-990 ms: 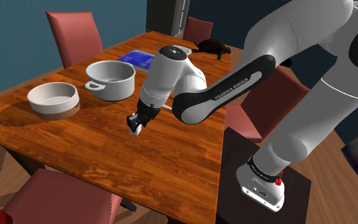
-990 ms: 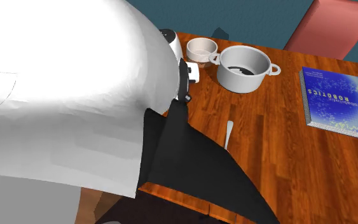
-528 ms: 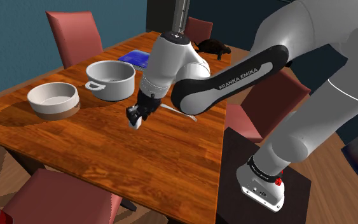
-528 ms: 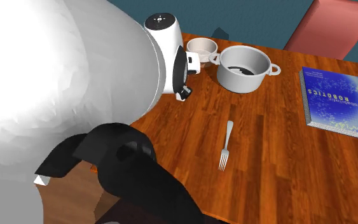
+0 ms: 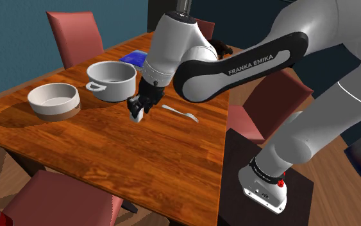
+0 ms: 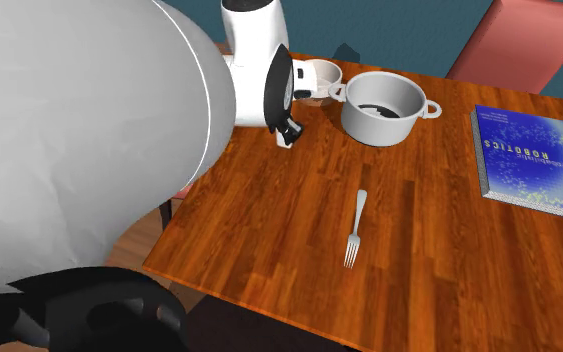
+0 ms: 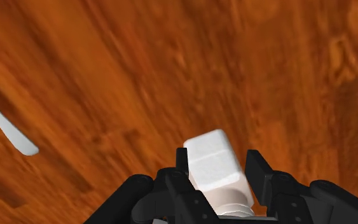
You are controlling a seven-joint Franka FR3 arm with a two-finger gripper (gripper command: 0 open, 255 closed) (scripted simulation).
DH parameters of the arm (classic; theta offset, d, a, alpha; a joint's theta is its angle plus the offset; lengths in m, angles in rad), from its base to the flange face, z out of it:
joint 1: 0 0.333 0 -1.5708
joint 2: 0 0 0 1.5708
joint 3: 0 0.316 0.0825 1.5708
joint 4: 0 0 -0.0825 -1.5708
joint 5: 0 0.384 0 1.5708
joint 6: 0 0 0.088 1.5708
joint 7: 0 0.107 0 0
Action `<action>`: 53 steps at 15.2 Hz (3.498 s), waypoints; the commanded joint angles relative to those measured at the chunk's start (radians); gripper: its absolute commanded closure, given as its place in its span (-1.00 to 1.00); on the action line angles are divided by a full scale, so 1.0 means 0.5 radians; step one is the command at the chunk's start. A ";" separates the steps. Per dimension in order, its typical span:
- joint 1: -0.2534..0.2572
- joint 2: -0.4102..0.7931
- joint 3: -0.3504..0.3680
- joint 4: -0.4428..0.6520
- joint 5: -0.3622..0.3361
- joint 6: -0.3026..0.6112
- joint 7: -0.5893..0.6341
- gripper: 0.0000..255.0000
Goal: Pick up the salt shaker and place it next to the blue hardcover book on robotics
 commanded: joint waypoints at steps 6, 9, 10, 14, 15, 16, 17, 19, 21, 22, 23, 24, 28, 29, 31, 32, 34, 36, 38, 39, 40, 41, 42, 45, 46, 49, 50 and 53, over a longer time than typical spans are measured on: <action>0.017 -0.089 -0.036 0.116 0.069 -0.192 -0.060 1.00; 0.021 -0.120 -0.052 0.172 0.089 -0.275 -0.080 1.00; 0.023 -0.129 -0.057 0.191 0.095 -0.302 -0.086 1.00; -0.036 -0.062 -0.138 0.243 0.077 -0.297 -0.214 1.00; -0.056 -0.036 -0.163 0.263 0.069 -0.295 -0.255 1.00; -0.076 -0.007 -0.187 0.286 0.062 -0.293 -0.295 1.00; -0.096 0.022 -0.210 0.311 0.053 -0.292 -0.334 1.00; -0.136 0.086 -0.255 0.367 0.035 -0.293 -0.409 1.00; -0.175 0.156 -0.297 0.433 0.016 -0.297 -0.481 1.00; -0.193 0.193 -0.318 0.470 0.007 -0.301 -0.516 1.00; -0.212 0.231 -0.337 0.509 -0.003 -0.306 -0.550 1.00; -0.230 0.270 -0.356 0.550 -0.013 -0.312 -0.583 1.00; -0.297 0.441 -0.425 0.739 -0.054 -0.347 -0.709 1.00; -0.313 0.486 -0.441 0.793 -0.064 -0.359 -0.739 1.00; -0.341 0.582 -0.472 0.909 -0.084 -0.388 -0.796 1.00; -0.355 0.631 -0.486 0.971 -0.094 -0.404 -0.824 1.00; -0.380 0.734 -0.514 1.104 -0.114 -0.442 -0.878 1.00; -0.402 0.844 -0.539 1.250 -0.134 -0.486 -0.930 1.00; -0.420 0.960 -0.563 1.411 -0.154 -0.539 -0.980 1.00; -0.429 1.021 -0.574 1.499 -0.164 -0.568 -1.005 1.00; -0.435 1.084 -0.585 1.591 -0.174 -0.600 -1.029 1.00; -0.441 1.150 -0.596 1.689 -0.183 -0.635 -1.053 1.00; -0.445 1.219 -0.607 1.793 -0.193 -0.673 -1.077 1.00; -0.446 1.451 -0.638 2.155 -0.223 -0.812 -1.148 1.00; -0.442 1.540 -0.649 2.299 -0.234 -0.869 -1.172 1.00; -0.401 1.886 -0.686 2.888 -0.269 -1.113 -1.250 1.00; -0.369 2.045 -0.700 3.172 -0.283 -1.235 -1.277 1.00; -0.398 1.984 -0.697 2.979 -0.275 -1.106 -1.275 1.00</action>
